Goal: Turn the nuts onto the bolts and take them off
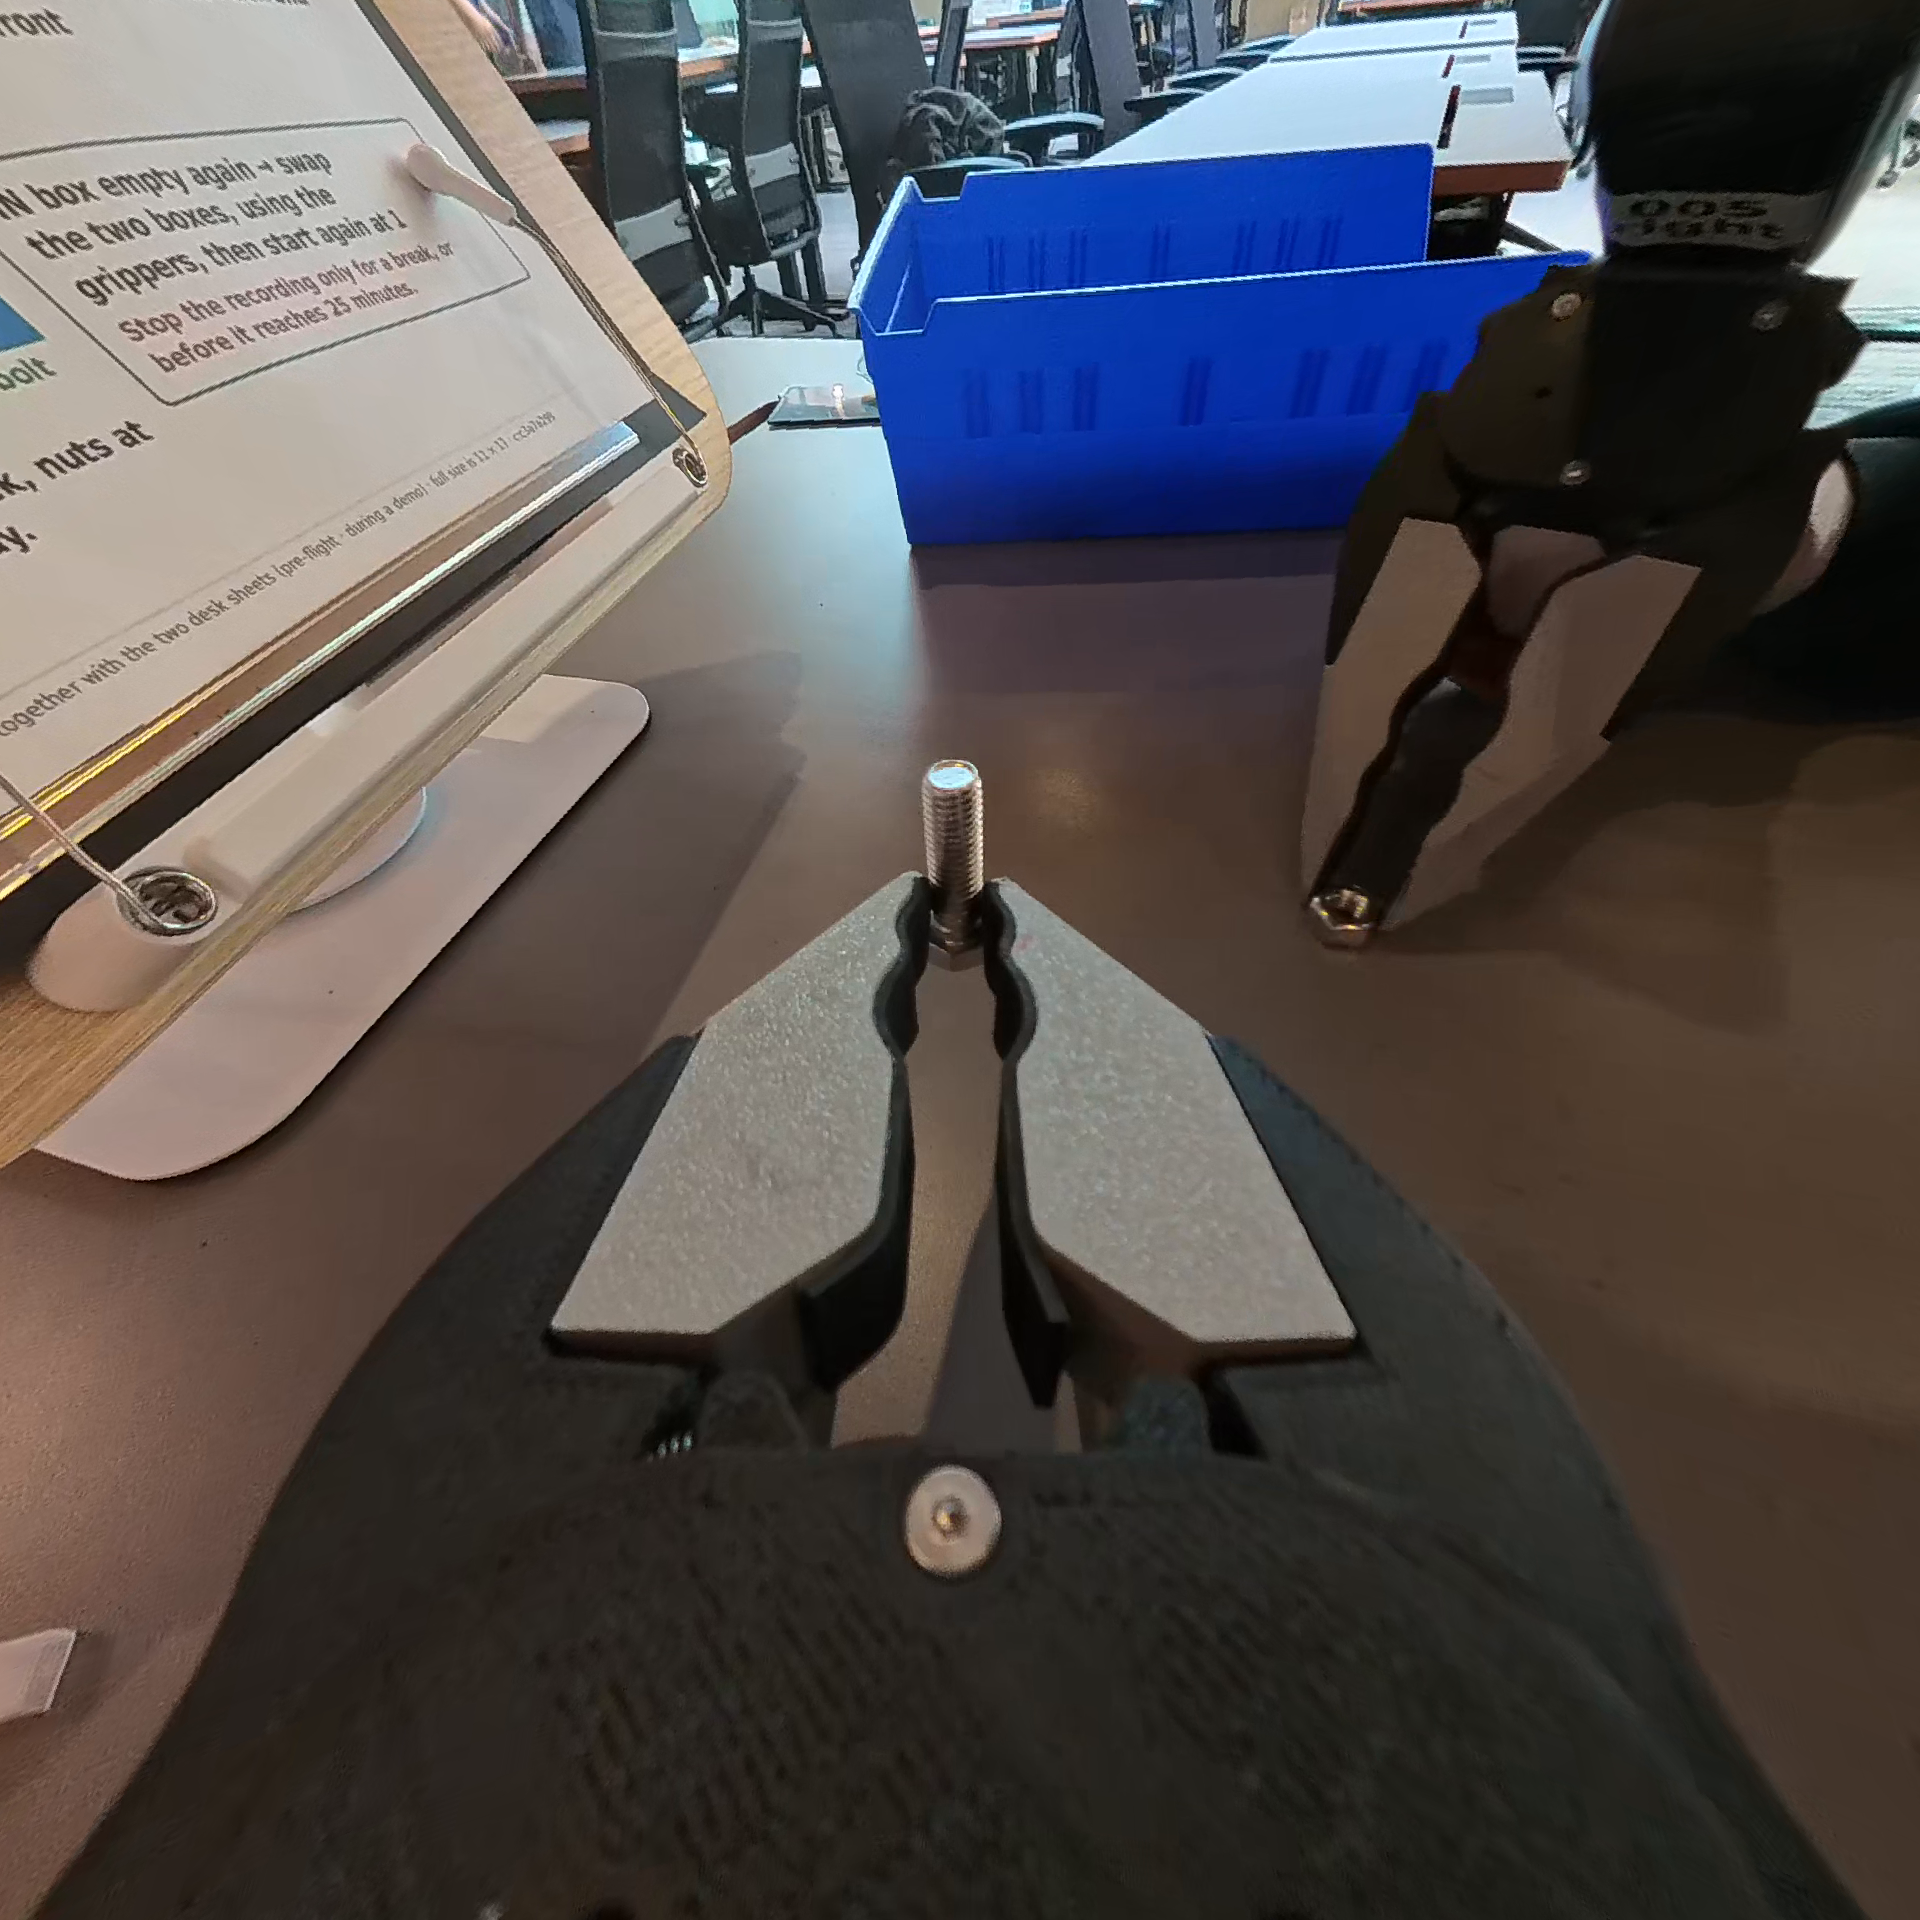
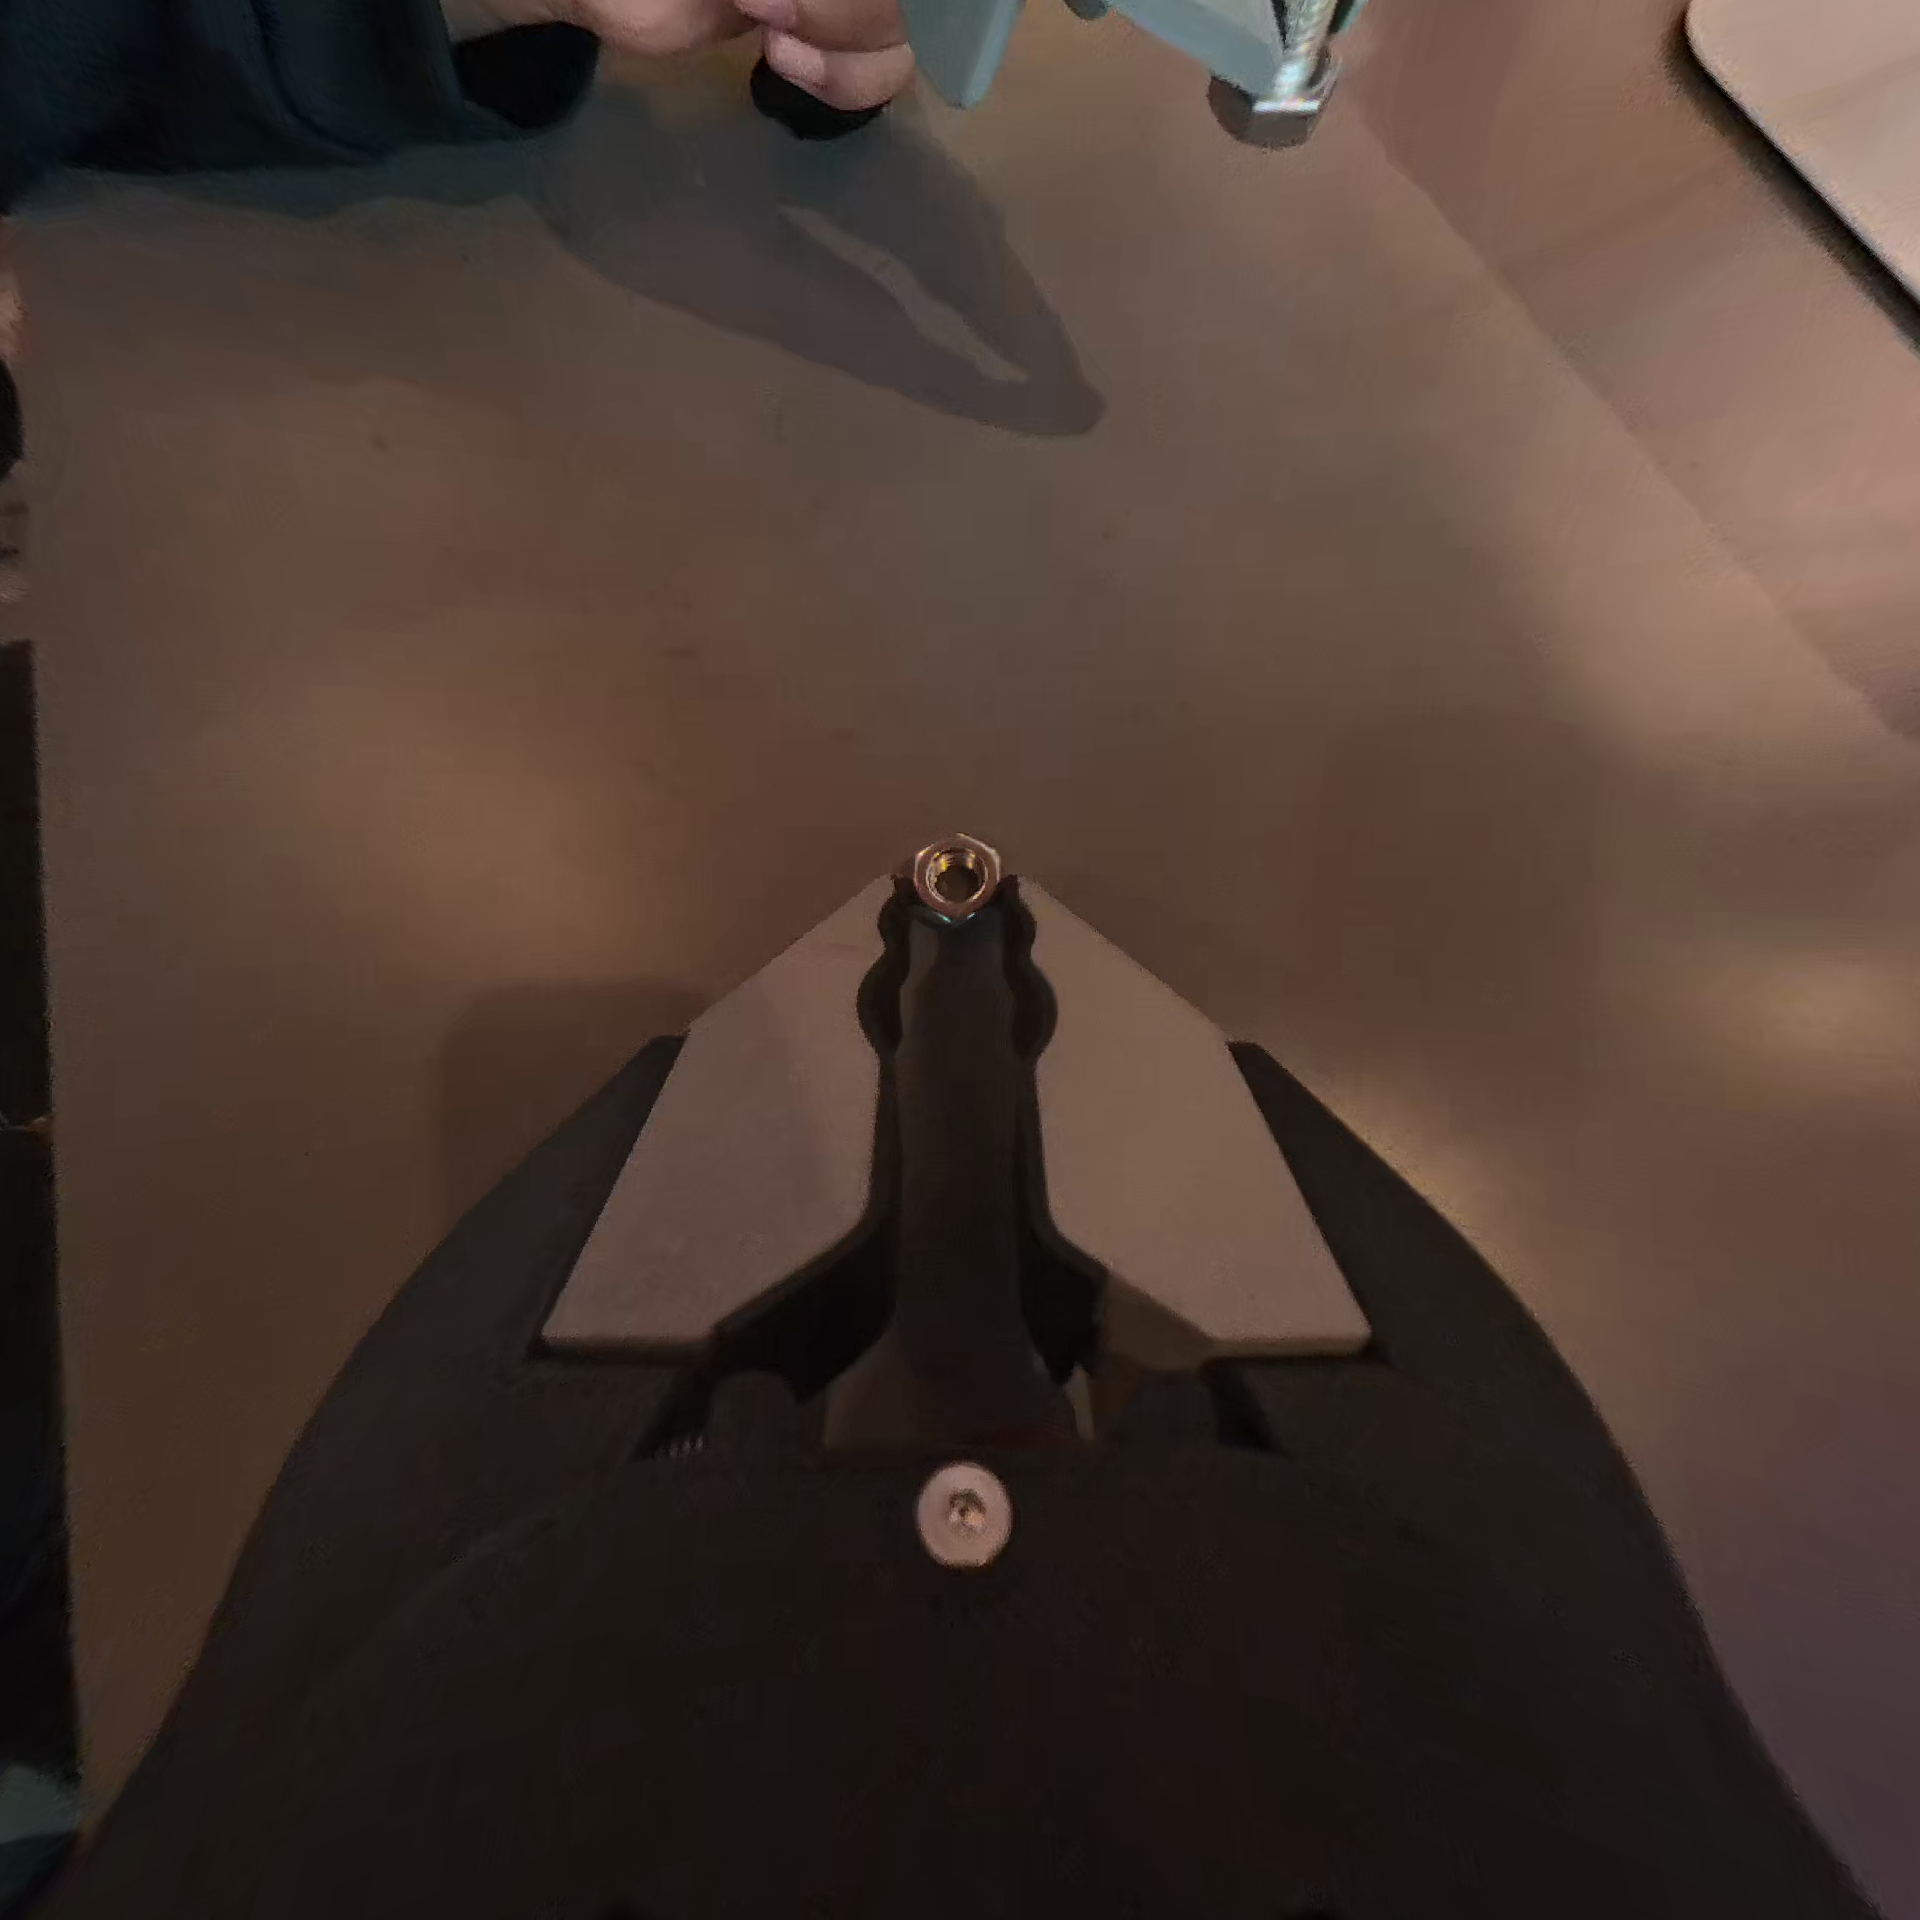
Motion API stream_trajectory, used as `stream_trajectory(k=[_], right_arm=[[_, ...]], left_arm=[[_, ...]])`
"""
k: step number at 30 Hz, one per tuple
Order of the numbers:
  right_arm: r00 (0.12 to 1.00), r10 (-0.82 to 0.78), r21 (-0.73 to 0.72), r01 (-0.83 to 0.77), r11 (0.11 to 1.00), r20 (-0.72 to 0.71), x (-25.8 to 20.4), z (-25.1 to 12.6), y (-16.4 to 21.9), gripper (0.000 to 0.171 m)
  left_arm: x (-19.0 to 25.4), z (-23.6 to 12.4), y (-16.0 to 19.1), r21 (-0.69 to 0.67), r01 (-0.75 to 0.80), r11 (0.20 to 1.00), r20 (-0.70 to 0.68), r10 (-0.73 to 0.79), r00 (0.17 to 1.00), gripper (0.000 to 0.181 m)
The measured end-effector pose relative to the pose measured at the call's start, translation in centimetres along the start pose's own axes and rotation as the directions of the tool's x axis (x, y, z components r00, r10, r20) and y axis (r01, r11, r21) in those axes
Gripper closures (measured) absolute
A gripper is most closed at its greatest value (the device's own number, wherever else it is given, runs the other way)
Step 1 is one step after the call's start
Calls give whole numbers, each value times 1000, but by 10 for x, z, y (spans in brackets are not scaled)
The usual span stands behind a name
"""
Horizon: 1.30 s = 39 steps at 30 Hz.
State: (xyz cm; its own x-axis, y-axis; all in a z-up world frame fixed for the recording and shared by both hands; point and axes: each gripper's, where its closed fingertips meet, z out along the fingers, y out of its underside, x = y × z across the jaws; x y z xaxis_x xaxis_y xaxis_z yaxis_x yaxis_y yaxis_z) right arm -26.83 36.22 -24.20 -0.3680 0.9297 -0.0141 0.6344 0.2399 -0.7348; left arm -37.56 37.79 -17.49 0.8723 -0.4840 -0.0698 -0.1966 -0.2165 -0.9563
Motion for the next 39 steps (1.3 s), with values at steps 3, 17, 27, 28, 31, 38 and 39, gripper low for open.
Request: stream_trajectory(k=[3, 17, 27, 28, 31, 38, 39], right_arm=[[1000, -27, 6, 27, 1000, 2, 7, 1, -13, 157], [978, -171, 29, 168, 985, 117, 68, 7, -173, 158], [960, -110, -11, 117, 993, 257, 67, 16, -168, 157], [959, -104, -9, 111, 994, 264, 65, 16, -169, 158], [964, -104, -20, 112, 994, 247, 67, 19, -167, 157], [961, -90, -35, 103, 994, 261, 64, 26, -164, 158], [960, -92, -33, 105, 994, 263, 64, 26, -165, 158]], left_arm=[[-3, 0, 1, -4, 7, 1000, 16, -7, 1000, 174], [-23, -11, -2, 49, 130, 990, 55, -133, 990, 174], [-30, -11, 3, 19, 104, 994, 117, -106, 988, 174], [-30, -11, 2, 22, 96, 995, 123, -98, 988, 174], [-29, -11, 0, 35, 86, 996, 124, -90, 988, 174], [-28, -11, -1, 40, 87, 995, 131, -91, 987, 174], [-29, -12, -1, 43, 91, 995, 134, -96, 986, 174]])
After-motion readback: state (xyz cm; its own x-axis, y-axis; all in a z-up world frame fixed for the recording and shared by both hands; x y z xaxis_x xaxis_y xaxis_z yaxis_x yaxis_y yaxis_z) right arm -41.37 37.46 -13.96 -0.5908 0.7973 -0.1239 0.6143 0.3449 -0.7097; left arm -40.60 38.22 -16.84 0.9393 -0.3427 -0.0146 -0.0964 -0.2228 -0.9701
